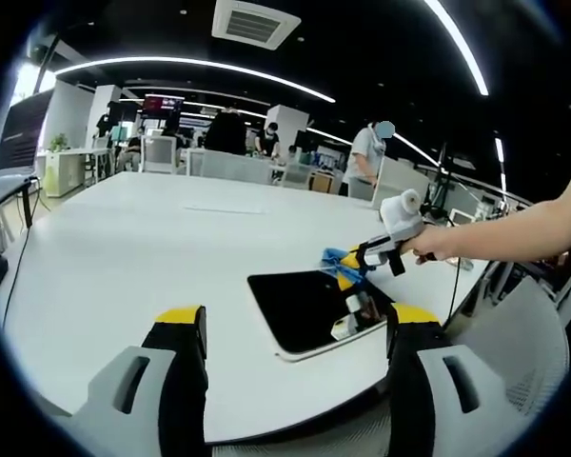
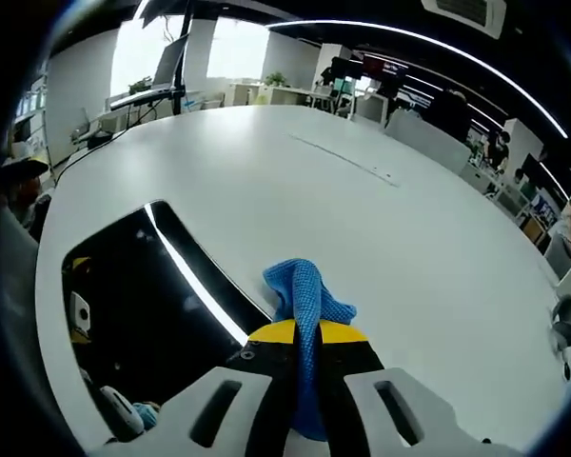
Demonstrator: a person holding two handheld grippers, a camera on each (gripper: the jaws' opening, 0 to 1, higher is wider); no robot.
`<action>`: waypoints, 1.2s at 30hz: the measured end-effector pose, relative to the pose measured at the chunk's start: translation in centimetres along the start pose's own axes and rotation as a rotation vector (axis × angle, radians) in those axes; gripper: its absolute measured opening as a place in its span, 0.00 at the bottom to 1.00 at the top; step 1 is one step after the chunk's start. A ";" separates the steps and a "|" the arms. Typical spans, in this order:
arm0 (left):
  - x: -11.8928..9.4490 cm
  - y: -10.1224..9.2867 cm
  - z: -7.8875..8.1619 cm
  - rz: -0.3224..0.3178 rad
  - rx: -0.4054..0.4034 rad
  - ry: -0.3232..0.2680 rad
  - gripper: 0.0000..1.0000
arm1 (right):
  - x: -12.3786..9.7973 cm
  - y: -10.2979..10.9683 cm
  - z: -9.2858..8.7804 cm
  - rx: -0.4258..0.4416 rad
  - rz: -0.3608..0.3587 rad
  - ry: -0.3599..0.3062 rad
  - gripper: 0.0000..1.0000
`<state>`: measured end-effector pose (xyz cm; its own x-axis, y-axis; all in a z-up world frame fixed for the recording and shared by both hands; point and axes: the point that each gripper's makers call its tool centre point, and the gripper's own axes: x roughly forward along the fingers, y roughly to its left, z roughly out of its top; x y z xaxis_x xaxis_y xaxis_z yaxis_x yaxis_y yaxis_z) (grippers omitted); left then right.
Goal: Wipe the mirror surface with the cleaning cloth until all visible marks leave the cleaned area.
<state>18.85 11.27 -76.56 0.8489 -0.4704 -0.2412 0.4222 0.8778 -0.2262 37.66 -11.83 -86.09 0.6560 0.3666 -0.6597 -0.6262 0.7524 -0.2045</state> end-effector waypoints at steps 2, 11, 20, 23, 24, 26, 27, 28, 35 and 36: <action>0.0 0.0 0.0 0.000 -0.001 -0.001 0.75 | 0.0 -0.1 -0.1 0.011 -0.003 0.002 0.01; 0.1 0.1 0.0 0.001 -0.003 -0.004 0.74 | -1.1 -1.2 0.6 0.116 -0.033 -0.006 0.01; 0.1 0.2 -0.1 0.007 -0.003 0.001 0.74 | -3.4 -2.2 1.5 0.119 -0.051 -0.030 0.01; 0.1 0.2 -0.2 0.009 -0.003 -0.001 0.74 | -4.5 -2.8 1.7 0.113 -0.079 -0.046 0.01; 0.1 0.1 -0.2 0.009 -0.003 0.001 0.74 | -4.9 -3.1 1.9 0.093 -0.097 -0.055 0.01; 0.0 0.1 -0.3 0.011 -0.003 0.004 0.74 | -5.6 -3.4 1.8 0.101 -0.106 -0.059 0.01; 0.0 0.1 -0.3 0.012 -0.002 0.003 0.74 | -5.8 -3.4 1.7 0.105 -0.108 -0.061 0.01; 0.0 0.1 -0.3 0.012 -0.001 0.003 0.74 | -6.0 -3.5 1.6 0.108 -0.113 -0.060 0.01; 0.0 0.1 -0.3 0.014 0.005 0.007 0.74 | -7.3 -3.3 0.3 0.196 -0.113 -0.051 0.01; 0.0 0.1 -0.3 0.014 0.006 0.008 0.74 | -7.5 -3.3 0.1 0.189 -0.115 -0.048 0.01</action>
<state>18.80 11.37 -76.87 0.8521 -0.4588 -0.2517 0.4122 0.8848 -0.2173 34.86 -16.99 -80.45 0.7408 0.2942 -0.6039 -0.4585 0.8785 -0.1343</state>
